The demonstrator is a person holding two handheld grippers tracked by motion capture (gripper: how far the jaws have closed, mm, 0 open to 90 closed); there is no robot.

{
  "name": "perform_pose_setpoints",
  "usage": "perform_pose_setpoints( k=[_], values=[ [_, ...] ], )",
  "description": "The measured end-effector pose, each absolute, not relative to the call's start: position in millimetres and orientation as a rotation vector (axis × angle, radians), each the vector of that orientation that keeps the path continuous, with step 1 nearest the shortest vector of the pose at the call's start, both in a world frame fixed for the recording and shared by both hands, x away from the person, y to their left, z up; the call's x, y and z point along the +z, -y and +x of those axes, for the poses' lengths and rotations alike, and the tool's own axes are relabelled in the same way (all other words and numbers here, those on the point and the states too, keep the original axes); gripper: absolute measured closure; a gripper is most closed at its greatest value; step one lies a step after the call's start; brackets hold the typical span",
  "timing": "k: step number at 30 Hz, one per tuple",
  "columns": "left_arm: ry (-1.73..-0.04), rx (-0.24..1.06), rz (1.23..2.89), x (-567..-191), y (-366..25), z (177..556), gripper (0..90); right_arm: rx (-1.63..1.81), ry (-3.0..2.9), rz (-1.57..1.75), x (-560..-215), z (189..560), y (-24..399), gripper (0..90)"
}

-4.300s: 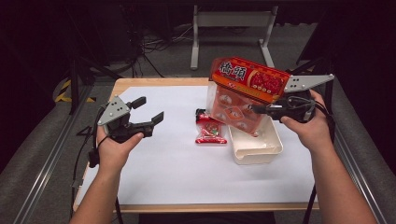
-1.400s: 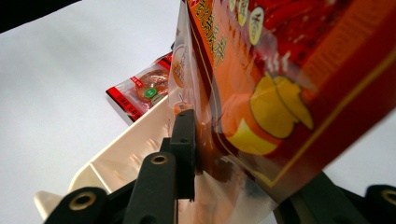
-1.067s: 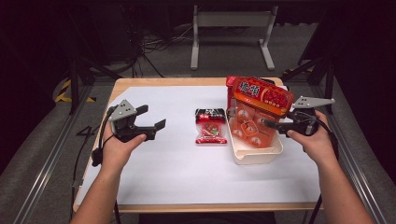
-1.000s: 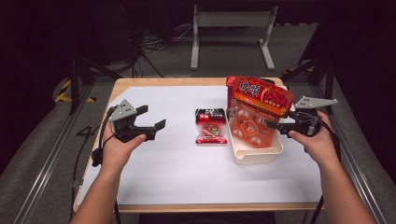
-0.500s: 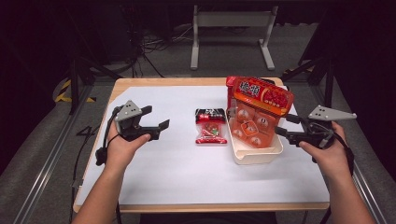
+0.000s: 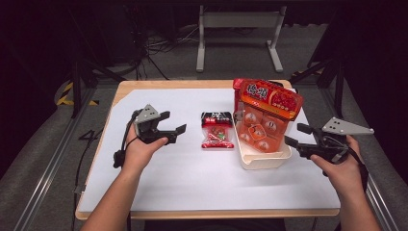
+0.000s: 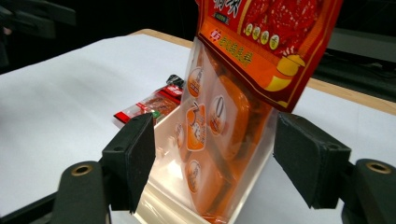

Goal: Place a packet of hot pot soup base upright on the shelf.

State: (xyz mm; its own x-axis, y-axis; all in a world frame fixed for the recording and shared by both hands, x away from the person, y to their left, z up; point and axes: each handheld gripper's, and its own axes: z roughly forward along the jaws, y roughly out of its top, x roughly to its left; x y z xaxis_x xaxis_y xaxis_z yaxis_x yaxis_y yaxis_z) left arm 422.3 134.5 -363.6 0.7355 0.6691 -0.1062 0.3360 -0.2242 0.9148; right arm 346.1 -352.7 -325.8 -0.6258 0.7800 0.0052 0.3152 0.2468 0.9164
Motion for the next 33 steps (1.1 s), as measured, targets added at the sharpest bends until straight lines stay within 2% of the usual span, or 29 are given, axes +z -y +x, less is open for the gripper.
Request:
perform_pose_setpoints(
  k=[20,33],
  values=[
    [-0.758,0.265,1.937,-401,-73,448,26.6,1.378,-2.078,0.942,-324,343,346,30.5],
    [-0.808,0.210,2.008,-431,-53,462,32.3,1.381,-2.095,0.926,-326,344,340,30.7]
  ],
)
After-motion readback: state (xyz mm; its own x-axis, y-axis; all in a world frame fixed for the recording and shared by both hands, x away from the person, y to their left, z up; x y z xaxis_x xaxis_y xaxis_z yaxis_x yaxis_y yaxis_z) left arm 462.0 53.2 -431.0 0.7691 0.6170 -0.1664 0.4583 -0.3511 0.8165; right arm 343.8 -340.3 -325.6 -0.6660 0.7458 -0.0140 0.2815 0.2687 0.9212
